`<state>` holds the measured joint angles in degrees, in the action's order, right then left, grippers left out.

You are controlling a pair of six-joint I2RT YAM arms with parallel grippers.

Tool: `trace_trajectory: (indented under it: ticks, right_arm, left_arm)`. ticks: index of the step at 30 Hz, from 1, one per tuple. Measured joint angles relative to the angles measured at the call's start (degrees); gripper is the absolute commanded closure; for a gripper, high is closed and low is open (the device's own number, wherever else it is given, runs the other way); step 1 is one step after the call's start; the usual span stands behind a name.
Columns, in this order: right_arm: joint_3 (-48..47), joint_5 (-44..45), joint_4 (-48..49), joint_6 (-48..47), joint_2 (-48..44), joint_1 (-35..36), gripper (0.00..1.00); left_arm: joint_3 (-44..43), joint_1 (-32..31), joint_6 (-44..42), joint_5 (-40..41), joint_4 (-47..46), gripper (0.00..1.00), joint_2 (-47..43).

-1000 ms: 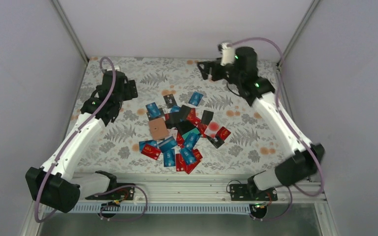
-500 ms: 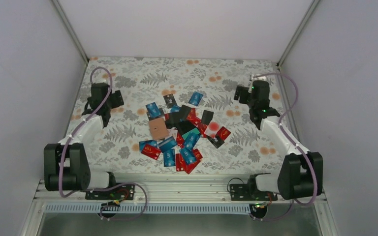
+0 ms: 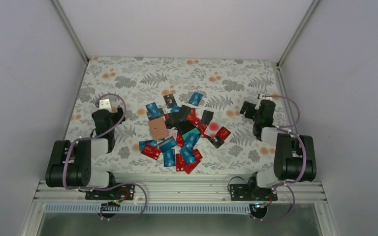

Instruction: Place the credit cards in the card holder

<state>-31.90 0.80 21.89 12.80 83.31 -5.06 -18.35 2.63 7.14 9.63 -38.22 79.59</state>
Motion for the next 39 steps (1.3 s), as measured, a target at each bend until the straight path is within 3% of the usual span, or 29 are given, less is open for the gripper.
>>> trace_trajectory:
  ticks: [6, 11, 13, 14, 15, 30, 39]
  right_arm:
    - [4.02, -4.76, 10.78, -1.51, 3.15, -0.22, 0.00]
    - [4.94, -10.12, 17.88, -4.46, 2.67, -0.26, 0.00]
    - [5.79, -11.93, 19.54, -5.40, 2.05, -0.26, 0.00]
    - [5.90, -12.81, 19.96, -5.75, 2.01, -0.26, 0.00]
    - [5.90, -13.33, 20.24, -6.03, 2.01, -0.26, 0.00]
    - [12.72, -15.43, 34.56, -10.99, 3.32, 0.92, 0.00]
    - [13.44, -14.60, 37.51, -11.80, 3.67, 1.42, 0.00]
  left_arm:
    - [3.85, -0.68, -4.48, 0.48, -13.35, 0.08, 0.28]
    - [5.84, -1.49, -8.09, -0.07, -27.21, 0.09, 6.91]
    - [5.95, -1.79, -9.09, -1.01, -27.91, 0.08, 8.76]
    - [5.95, -1.90, -9.70, -1.57, -28.30, 0.01, 9.09]
    - [5.84, -2.05, -10.21, -2.03, -28.65, 0.00, 9.20]
    - [5.38, -2.16, -12.26, -3.91, -30.25, 0.00, 9.18]
    - [5.38, -2.16, -12.31, -3.96, -30.25, 0.00, 9.18]
